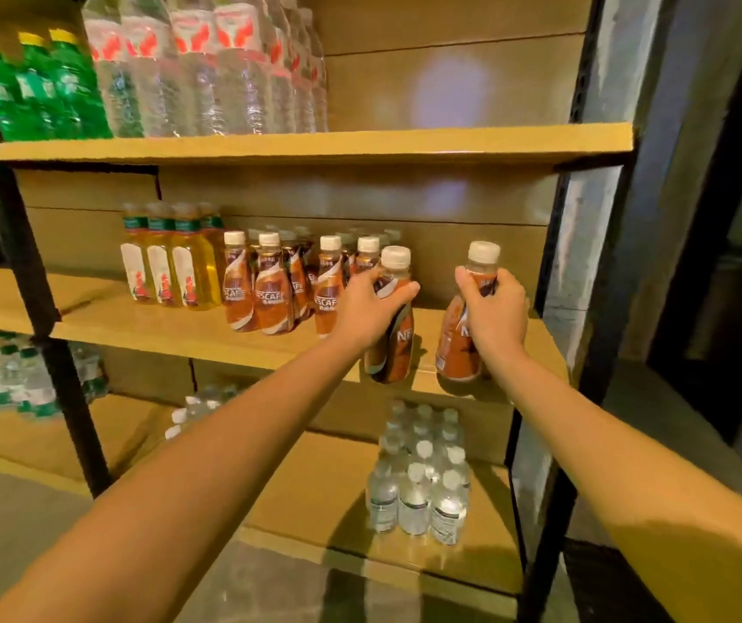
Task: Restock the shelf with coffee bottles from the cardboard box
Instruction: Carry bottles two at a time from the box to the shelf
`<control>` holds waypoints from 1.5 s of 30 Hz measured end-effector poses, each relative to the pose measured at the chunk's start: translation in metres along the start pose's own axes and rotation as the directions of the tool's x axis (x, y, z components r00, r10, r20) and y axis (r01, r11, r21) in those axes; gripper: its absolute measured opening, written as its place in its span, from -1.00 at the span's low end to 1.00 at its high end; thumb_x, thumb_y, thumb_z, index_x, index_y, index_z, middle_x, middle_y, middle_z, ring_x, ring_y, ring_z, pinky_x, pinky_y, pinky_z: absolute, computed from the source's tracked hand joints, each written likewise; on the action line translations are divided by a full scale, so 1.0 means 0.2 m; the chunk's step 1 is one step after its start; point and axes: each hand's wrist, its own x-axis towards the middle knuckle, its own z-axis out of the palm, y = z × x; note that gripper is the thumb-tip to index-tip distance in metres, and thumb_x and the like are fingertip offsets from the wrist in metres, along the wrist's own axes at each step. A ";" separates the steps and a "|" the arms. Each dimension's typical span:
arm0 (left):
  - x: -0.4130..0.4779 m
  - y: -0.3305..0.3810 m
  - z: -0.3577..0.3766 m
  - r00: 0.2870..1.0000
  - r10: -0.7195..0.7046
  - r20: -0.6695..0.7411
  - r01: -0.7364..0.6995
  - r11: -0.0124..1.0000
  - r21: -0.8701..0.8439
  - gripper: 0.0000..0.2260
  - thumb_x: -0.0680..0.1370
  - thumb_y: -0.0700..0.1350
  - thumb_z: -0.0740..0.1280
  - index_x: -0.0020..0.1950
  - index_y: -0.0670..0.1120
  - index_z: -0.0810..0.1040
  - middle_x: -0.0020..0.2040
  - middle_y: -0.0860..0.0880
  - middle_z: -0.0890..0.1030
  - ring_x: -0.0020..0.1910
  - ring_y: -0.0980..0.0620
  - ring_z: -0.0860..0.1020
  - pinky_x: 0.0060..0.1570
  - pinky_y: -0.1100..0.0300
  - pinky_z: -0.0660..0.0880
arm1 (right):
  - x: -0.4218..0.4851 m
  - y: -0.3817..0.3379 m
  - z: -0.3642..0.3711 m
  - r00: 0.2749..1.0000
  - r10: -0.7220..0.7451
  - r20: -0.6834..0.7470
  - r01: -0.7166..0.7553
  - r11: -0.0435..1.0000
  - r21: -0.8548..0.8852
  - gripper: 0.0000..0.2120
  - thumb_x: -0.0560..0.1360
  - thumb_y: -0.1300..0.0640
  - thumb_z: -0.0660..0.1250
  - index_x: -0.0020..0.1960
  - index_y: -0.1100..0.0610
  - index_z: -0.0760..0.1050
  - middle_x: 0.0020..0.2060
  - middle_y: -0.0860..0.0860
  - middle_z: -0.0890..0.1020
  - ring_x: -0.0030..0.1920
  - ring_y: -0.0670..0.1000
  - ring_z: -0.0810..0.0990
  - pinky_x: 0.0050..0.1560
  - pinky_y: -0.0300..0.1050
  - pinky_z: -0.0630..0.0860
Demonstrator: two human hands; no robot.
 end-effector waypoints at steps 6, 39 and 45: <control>0.23 -0.12 0.04 0.993 -0.053 0.108 0.062 0.995 -0.083 -0.58 0.53 0.01 0.33 0.31 -0.17 0.44 0.16 -0.04 0.55 0.15 0.01 0.52 0.13 0.11 0.48 | 0.10 0.02 0.09 0.994 0.045 -0.105 -0.056 0.992 -0.109 -0.65 0.50 -0.13 0.29 0.10 0.13 0.50 0.03 0.06 0.62 0.06 0.04 0.57 0.15 0.05 0.47; 0.28 -0.49 0.43 0.956 -0.161 0.247 0.163 0.987 0.012 -0.42 0.34 -0.05 0.54 0.18 -0.08 0.27 0.18 -0.08 0.52 0.17 -0.06 0.51 0.15 0.03 0.47 | 0.15 0.50 0.04 0.982 0.102 0.159 -0.056 0.961 -0.270 -0.35 0.33 0.04 0.52 0.32 0.10 0.32 0.20 0.03 0.55 0.20 0.03 0.52 0.13 -0.10 0.45; 0.30 -0.49 0.38 0.895 -0.139 0.423 0.194 0.977 -0.089 -0.38 0.43 -0.18 0.46 0.41 -0.11 0.26 0.34 -0.09 0.46 0.31 -0.06 0.44 0.29 0.08 0.37 | 0.12 0.48 0.04 0.988 0.083 0.133 -0.034 0.941 -0.336 -0.39 0.35 -0.01 0.49 0.29 0.11 0.31 0.20 0.05 0.55 0.19 0.05 0.52 0.07 -0.13 0.42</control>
